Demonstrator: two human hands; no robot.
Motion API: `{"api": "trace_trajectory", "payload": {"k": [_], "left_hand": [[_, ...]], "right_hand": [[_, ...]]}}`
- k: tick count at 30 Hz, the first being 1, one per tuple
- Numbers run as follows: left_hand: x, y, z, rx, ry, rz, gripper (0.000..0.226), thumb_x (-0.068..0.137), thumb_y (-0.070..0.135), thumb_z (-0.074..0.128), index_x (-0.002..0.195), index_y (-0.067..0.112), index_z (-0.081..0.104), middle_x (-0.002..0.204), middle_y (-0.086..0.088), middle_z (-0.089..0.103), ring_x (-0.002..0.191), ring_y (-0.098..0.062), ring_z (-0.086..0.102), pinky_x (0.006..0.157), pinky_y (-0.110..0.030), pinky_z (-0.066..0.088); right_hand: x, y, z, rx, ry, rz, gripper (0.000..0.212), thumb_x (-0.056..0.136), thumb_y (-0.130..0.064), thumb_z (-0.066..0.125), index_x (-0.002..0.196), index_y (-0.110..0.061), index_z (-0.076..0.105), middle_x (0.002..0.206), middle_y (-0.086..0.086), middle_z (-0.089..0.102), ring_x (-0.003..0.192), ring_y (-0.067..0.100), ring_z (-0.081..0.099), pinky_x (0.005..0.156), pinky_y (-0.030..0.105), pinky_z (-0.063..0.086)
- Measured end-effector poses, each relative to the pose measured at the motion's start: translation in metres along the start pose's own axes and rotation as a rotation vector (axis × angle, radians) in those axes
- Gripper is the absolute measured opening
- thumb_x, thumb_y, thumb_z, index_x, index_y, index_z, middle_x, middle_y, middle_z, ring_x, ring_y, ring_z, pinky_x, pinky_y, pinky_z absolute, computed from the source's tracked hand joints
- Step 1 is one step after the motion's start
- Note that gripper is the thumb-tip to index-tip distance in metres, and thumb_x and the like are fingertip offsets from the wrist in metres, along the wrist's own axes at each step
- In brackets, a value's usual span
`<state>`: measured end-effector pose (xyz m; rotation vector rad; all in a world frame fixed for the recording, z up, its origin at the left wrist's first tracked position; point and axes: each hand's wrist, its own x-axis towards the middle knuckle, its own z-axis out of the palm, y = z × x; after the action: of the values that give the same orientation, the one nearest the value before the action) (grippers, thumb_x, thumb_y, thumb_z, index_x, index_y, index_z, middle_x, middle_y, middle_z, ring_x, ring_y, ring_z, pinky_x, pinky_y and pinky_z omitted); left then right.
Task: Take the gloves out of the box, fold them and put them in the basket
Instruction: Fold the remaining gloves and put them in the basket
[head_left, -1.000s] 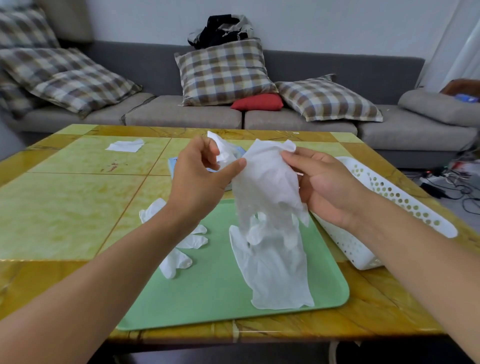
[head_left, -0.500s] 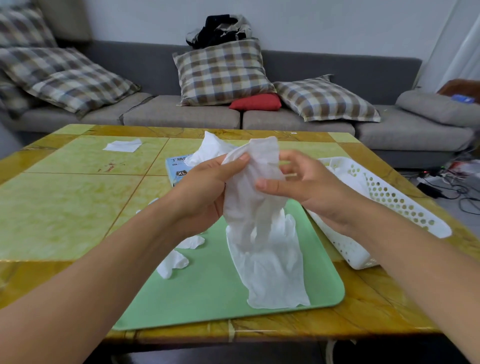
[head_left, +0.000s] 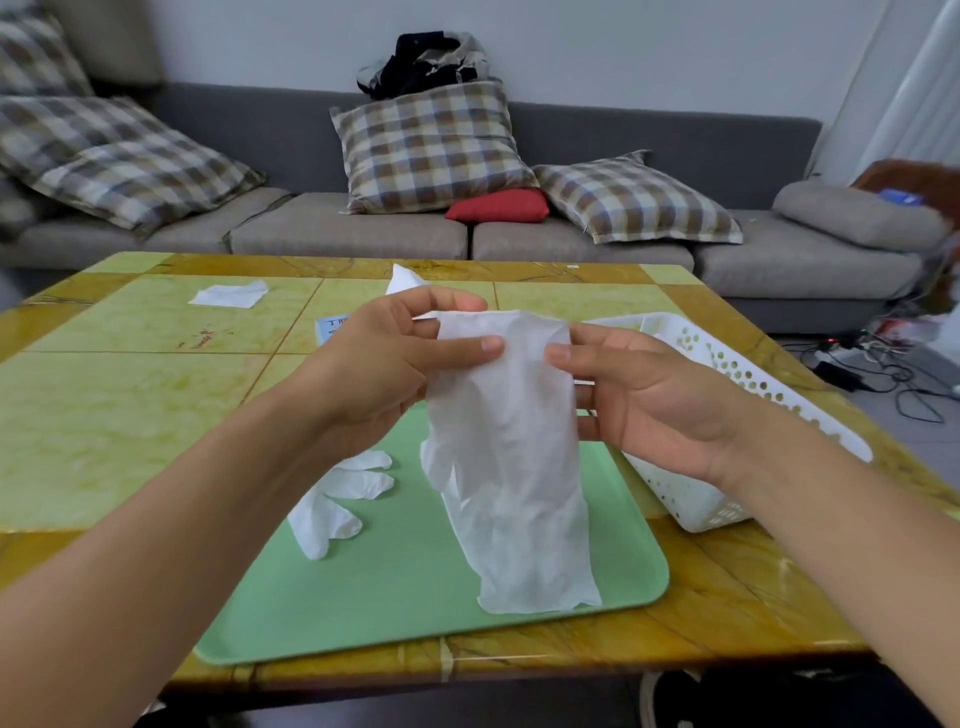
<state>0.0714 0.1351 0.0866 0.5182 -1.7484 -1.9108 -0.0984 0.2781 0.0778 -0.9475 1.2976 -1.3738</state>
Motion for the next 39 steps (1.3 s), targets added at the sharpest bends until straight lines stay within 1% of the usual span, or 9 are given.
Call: {"api": "trace_trajectory", "payload": {"k": [4, 9, 13, 15, 17, 21, 25, 34, 39], "left_hand": [[0.002, -0.015, 0.007, 0.017, 0.005, -0.084, 0.043, 0.062, 0.011, 0.081, 0.103, 0.012, 0.068, 0.1, -0.013, 0.076, 0.084, -0.023, 0.074, 0.073, -0.03, 0.062], [0.029, -0.043, 0.0, 0.134, 0.141, -0.261, 0.033, 0.08, 0.012, 0.081, 0.111, 0.014, 0.071, 0.112, -0.011, 0.075, 0.09, -0.019, 0.071, 0.083, -0.031, 0.056], [0.047, -0.01, 0.001, 0.207, 0.24, 0.141, 0.029, 0.08, 0.011, 0.081, 0.106, 0.017, 0.071, 0.099, -0.017, 0.075, 0.084, -0.02, 0.073, 0.086, -0.035, 0.06], [0.043, 0.017, 0.002, 0.296, 0.223, 0.382, 0.027, 0.078, 0.011, 0.083, 0.101, 0.019, 0.073, 0.096, -0.016, 0.076, 0.087, -0.028, 0.074, 0.089, -0.038, 0.06], [0.037, 0.022, 0.004, 0.448, 0.149, 0.483, 0.023, 0.079, 0.009, 0.082, 0.1, 0.016, 0.075, 0.095, -0.002, 0.078, 0.089, -0.021, 0.074, 0.087, -0.03, 0.059], [0.021, -0.04, 0.002, 0.774, 0.021, 0.336, 0.011, 0.078, 0.015, 0.084, 0.087, 0.02, 0.079, 0.086, 0.01, 0.077, 0.082, -0.002, 0.072, 0.088, -0.027, 0.057], [-0.001, -0.105, -0.009, 0.864, -0.071, 0.307, 0.011, 0.076, 0.018, 0.087, 0.082, 0.026, 0.081, 0.08, 0.02, 0.075, 0.077, 0.002, 0.069, 0.079, -0.016, 0.052], [-0.018, -0.111, -0.002, 0.847, -0.302, 0.346, 0.014, 0.079, 0.012, 0.084, 0.089, 0.02, 0.079, 0.08, 0.017, 0.074, 0.074, -0.001, 0.067, 0.066, -0.013, 0.048], [-0.023, -0.119, 0.004, 0.937, -0.537, 0.227, 0.019, 0.082, 0.014, 0.081, 0.099, 0.021, 0.076, 0.086, 0.015, 0.071, 0.078, -0.001, 0.064, 0.07, -0.013, 0.049]], "right_hand": [[0.007, 0.015, -0.002, -0.015, 0.108, 0.033, 0.036, 0.08, -0.021, 0.074, 0.113, -0.009, 0.075, 0.111, 0.011, 0.076, 0.095, 0.021, 0.071, 0.092, 0.038, 0.055], [0.037, 0.03, -0.006, -0.089, 0.268, 0.113, 0.028, 0.089, -0.01, 0.073, 0.117, -0.005, 0.072, 0.104, 0.009, 0.076, 0.08, 0.016, 0.07, 0.07, 0.022, 0.056], [0.051, -0.001, -0.007, -0.193, 0.378, -0.338, 0.021, 0.089, -0.006, 0.073, 0.109, -0.001, 0.073, 0.108, 0.014, 0.076, 0.093, 0.019, 0.07, 0.084, 0.031, 0.058], [0.042, -0.024, -0.007, -0.326, 0.381, -0.648, 0.013, 0.088, -0.008, 0.076, 0.099, -0.014, 0.076, 0.097, 0.001, 0.078, 0.09, 0.013, 0.07, 0.083, 0.029, 0.058], [0.031, -0.028, -0.013, -0.495, 0.37, -0.729, 0.015, 0.087, -0.009, 0.077, 0.091, -0.024, 0.076, 0.087, -0.008, 0.077, 0.083, 0.008, 0.07, 0.077, 0.024, 0.055], [0.022, 0.027, -0.023, -0.986, 0.23, -0.369, 0.005, 0.086, -0.012, 0.079, 0.084, -0.016, 0.076, 0.081, -0.002, 0.073, 0.077, 0.017, 0.067, 0.075, 0.04, 0.056], [0.011, 0.071, -0.023, -1.375, -0.006, -0.097, 0.009, 0.086, -0.02, 0.071, 0.08, -0.025, 0.067, 0.081, -0.007, 0.069, 0.08, 0.009, 0.064, 0.076, 0.042, 0.055], [-0.015, 0.064, -0.012, -1.586, -0.153, -0.009, 0.009, 0.084, -0.017, 0.059, 0.084, -0.026, 0.061, 0.081, -0.008, 0.061, 0.075, 0.012, 0.059, 0.066, 0.035, 0.052], [-0.022, 0.068, -0.011, -1.56, -0.315, 0.127, 0.01, 0.082, -0.012, 0.061, 0.083, -0.021, 0.064, 0.073, -0.008, 0.057, 0.074, 0.013, 0.058, 0.066, 0.035, 0.05]]}}
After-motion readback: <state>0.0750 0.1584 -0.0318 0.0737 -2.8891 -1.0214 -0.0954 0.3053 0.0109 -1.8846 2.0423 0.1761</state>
